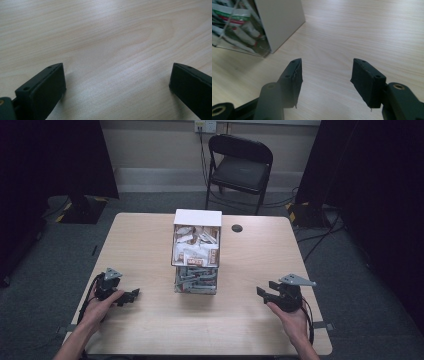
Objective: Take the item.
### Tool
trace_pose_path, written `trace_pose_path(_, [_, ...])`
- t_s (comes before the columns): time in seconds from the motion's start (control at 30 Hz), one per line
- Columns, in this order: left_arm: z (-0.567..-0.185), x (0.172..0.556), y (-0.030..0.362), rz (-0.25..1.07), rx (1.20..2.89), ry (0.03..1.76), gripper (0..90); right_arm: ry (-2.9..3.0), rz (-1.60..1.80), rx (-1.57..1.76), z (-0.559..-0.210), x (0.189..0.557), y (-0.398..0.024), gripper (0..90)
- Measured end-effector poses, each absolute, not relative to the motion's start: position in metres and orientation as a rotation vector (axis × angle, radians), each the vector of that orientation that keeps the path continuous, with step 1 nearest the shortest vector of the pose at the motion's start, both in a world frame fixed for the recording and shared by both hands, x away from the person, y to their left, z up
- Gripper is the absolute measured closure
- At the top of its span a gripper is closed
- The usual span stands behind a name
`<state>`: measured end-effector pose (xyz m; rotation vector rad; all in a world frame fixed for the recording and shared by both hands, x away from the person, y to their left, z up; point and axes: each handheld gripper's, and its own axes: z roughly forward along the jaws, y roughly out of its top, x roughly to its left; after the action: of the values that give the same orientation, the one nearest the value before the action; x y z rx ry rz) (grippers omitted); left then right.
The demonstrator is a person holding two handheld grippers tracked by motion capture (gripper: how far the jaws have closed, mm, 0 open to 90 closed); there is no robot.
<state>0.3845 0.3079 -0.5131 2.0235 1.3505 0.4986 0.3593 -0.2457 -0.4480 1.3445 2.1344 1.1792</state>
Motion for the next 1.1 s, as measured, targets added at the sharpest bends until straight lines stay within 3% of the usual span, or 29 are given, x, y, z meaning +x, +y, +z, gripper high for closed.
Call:
trace_pose_path(0.33, [-0.513, 0.384, 0.308, 0.499, 2.024, 1.35, 0.0, 2.178, 1.241, 1.272, -0.434, 0.352, -0.231, 48.4])
trace_pose_path(1.1, [-0.513, 0.384, 0.308, 0.499, 2.024, 1.351, 0.1, 2.335, 1.339, 1.08, -0.422, 0.341, -0.184, 52.7])
